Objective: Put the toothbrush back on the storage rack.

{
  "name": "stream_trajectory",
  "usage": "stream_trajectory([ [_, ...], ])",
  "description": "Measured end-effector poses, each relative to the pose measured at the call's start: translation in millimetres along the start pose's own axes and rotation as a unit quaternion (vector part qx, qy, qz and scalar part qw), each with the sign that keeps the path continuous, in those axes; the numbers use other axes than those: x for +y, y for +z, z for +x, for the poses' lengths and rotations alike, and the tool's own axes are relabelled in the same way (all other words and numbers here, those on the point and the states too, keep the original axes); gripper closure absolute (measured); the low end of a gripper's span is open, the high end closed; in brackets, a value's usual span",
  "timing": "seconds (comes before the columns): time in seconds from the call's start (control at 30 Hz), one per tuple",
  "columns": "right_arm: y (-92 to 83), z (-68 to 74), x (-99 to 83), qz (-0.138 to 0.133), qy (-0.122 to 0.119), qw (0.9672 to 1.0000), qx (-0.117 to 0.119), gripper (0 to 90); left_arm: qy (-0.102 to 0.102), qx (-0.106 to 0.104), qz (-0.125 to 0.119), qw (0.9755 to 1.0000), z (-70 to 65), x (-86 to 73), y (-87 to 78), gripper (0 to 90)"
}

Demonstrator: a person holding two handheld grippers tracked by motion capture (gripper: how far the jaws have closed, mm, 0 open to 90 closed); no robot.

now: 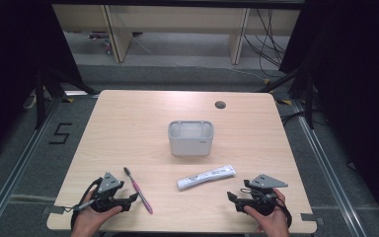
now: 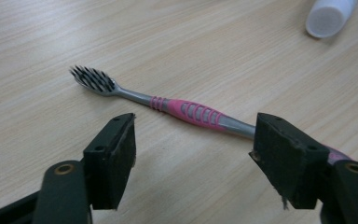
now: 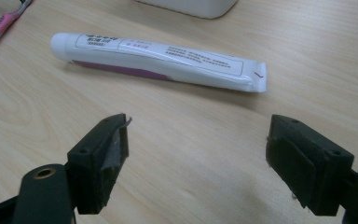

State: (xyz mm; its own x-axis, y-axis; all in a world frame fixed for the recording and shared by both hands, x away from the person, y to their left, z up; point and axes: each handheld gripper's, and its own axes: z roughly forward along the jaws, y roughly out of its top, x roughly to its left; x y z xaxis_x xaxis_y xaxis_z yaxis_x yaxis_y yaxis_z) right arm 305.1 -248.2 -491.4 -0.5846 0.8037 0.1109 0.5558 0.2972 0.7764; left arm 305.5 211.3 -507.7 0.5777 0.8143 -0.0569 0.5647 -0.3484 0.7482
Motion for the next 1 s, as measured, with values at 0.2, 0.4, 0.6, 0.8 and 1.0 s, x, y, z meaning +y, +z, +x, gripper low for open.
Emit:
stream_trajectory([
  [0.2,0.0,1.1,-0.2,0.004,0.013,0.9999,0.003,22.2,-0.009,-0.009,0.005,0.9999,-5.4,5.6,-0.7,38.7],
  [0.4,0.9,0.9,-0.6,-0.004,0.014,0.9999,0.004,22.3,-0.02,-0.007,0.009,0.9997,-8.5,9.0,1.6,38.5],
  [0.6,1.1,0.9,-0.6,0.005,0.008,1.0,-0.001,22.3,-0.015,0.001,0.022,0.9997,-9.3,16.9,0.6,39.1],
  [0.8,0.3,1.1,-0.1,0.006,0.01,0.9999,0.001,22.4,-0.013,-0.003,0.029,0.9995,-11.7,23.8,2.7,38.8],
  [1.0,0.0,0.1,0.3,0.003,0.0,1.0,-0.001,22.4,-0.007,-0.003,0.033,0.9994,-13.5,29.5,3.6,39.5],
])
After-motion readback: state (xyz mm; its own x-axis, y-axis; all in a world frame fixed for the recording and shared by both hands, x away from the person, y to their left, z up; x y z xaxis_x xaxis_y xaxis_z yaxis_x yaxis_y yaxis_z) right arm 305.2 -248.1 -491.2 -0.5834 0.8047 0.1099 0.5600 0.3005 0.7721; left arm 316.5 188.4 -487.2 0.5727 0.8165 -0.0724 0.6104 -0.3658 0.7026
